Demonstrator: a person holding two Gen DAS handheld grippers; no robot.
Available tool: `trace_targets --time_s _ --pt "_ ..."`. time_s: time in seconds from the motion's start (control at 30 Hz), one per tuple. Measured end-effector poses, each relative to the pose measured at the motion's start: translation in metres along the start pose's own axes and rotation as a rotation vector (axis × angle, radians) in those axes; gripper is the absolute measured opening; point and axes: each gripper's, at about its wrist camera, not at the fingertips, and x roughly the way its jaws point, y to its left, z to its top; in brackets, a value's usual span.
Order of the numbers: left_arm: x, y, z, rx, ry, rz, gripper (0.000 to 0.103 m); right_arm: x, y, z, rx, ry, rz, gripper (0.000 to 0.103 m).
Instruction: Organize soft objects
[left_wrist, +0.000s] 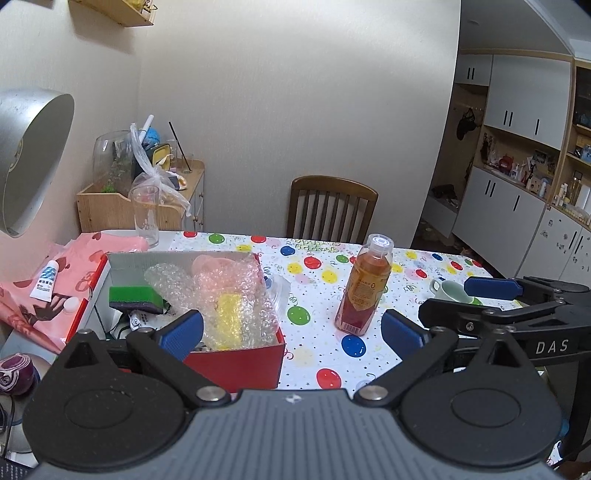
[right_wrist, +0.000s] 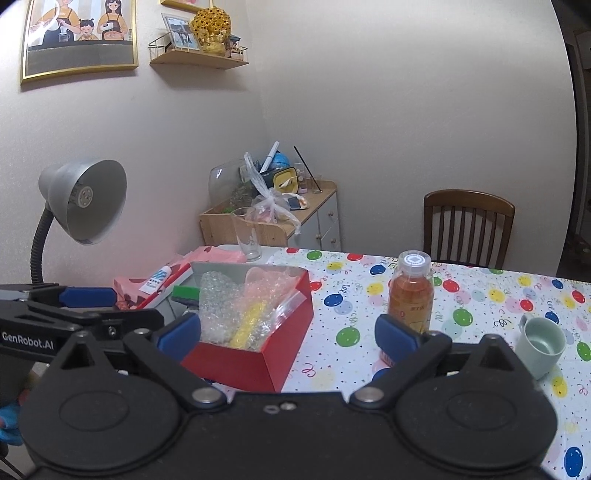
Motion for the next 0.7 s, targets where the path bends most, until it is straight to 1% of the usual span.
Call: trace_targets --time_s 0.23,0.7 --pt "0.0005 0.0006 0.0005 -0.012 0.008 -0.012 0.103 -0.0005 -0.0006 -0.0018 0.010 0.005 -0.005 0.101" --pt "0.0043 -0.0026 -0.0016 -0.016 0.015 -0.013 0.103 -0.0020 -0.0033 -0.0030 0.017 0.003 -0.013 0.101"
